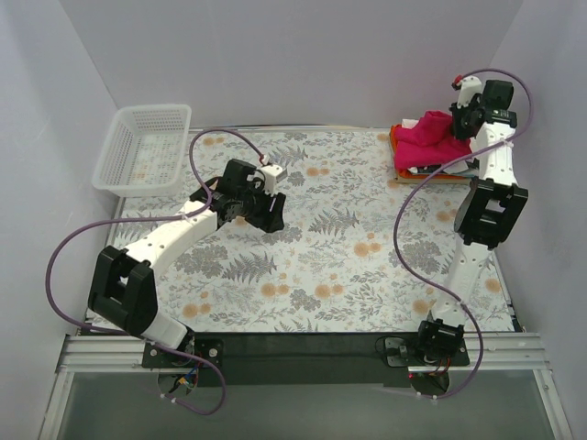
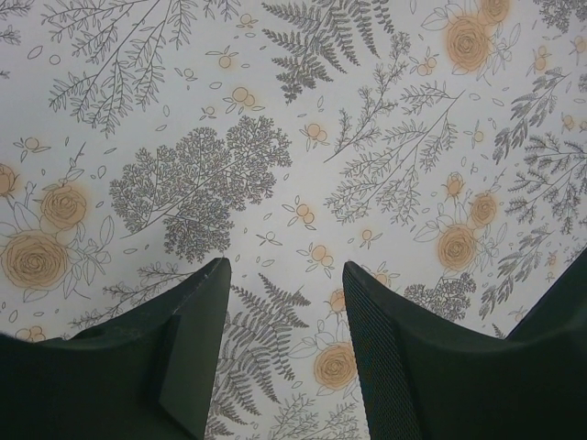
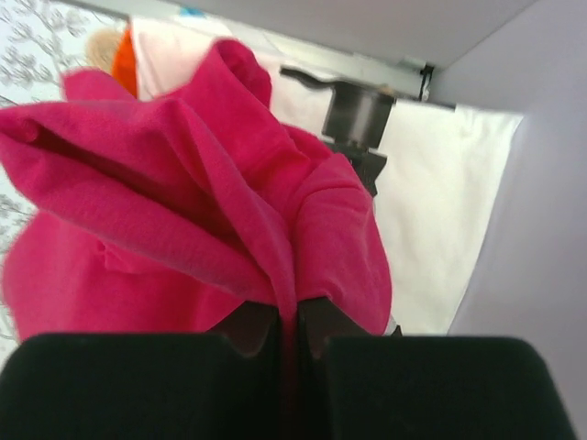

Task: Fold and stack the t-shirts
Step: Neatly place the folded tshirt to the corner

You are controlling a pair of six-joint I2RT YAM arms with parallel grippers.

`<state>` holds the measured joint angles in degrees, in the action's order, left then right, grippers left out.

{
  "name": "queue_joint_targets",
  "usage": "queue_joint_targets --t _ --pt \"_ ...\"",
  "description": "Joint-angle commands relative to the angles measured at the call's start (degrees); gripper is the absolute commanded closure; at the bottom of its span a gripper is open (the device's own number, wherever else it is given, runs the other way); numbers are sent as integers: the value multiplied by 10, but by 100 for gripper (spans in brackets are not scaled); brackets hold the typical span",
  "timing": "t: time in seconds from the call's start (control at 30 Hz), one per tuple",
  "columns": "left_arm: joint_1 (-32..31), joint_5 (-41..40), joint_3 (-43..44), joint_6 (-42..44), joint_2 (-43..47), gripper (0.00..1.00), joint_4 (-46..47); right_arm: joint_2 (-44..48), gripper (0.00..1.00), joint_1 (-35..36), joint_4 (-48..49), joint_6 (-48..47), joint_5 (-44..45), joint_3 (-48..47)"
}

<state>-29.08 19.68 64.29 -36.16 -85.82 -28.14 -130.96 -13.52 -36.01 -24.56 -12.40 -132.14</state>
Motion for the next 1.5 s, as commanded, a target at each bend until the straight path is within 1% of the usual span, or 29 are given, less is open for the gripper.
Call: queue_joint_targets --t 0.0,0.03,0.17,0.2,0.3,0.33,0.37,0.5,0.53,0.57,0.6,0.67,0.73,0.77,0.83,0.87,0.9,0.93,0.97,1.03,1.07,1.1,1.13,1.2,1.23,1.33,1.47 --pt "2 19 35 9 -5 51 -29 -13 88 -34 26 -14 -41 7" --pt "2 21 38 9 -7 51 -33 -18 83 -44 29 -12 -45 12" --pt "3 29 46 7 -21 51 -41 -41 81 -63 32 -17 -67 6" --pt "3 31 48 7 -24 51 -42 -44 73 -68 37 -18 -66 5" --pt "2 34 51 3 -29 51 -43 -47 57 -73 45 -14 -68 -2" --pt "2 37 52 1 -30 51 -44 -47 45 -73 48 -10 -61 -4" --pt "2 40 51 0 -31 51 -44 -43 43 -73 51 -3 -48 -7" --pt "2 41 52 -5 -31 51 -43 -9 40 -73 78 33 -33 -3" --pt "2 41 52 -6 -31 51 -43 1 35 -73 93 43 -34 3" --pt "2 43 52 -7 -33 51 -42 19 33 -74 100 55 -32 8" --pt "2 43 51 -8 -33 51 -40 35 27 -73 116 75 -26 17" --pt "2 44 51 -9 -32 51 -39 47 25 -73 124 85 -28 25" --pt "2 41 50 -10 -31 51 -37 59 22 -68 130 87 -10 32" --pt "2 40 47 -10 -31 51 -36 67 21 -67 133 87 13 36" --pt "2 40 46 -11 -29 51 -33 77 22 -66 132 87 32 39" --pt "2 41 45 -11 -29 51 -32 91 23 -66 135 86 39 48" --pt "2 42 44 -11 -28 51 -31 99 24 -66 132 81 21 55" --pt "3 42 44 -11 -25 51 -30 109 28 -63 129 73 -5 65" --pt "2 43 42 -12 -25 51 -28 131 30 -61 129 52 -49 96" --pt "2 46 37 -12 -25 51 -24 142 32 -33 122 13 -69 114" --pt "2 48 36 -13 -25 51 -24 146 35 -19 118 -36 -61 120" --pt "3 51 36 -15 -27 51 -24 145 38 7 109 -65 -54 129" --pt "2 55 35 -15 -28 51 -24 144 43 17 104 -87 -47 132" --pt "2 59 36 -17 -29 51 -24 131 46 46 88 -145 -32 126" --pt "2 60 36 -17 -28 51 -24 124 48 57 63 -166 -12 123" --pt "2 59 35 -17 -27 51 -24 106 50 89 53 -249 39 144" --pt "2 62 34 -19 -27 51 -23 75 49 104 52 -297 83 135"
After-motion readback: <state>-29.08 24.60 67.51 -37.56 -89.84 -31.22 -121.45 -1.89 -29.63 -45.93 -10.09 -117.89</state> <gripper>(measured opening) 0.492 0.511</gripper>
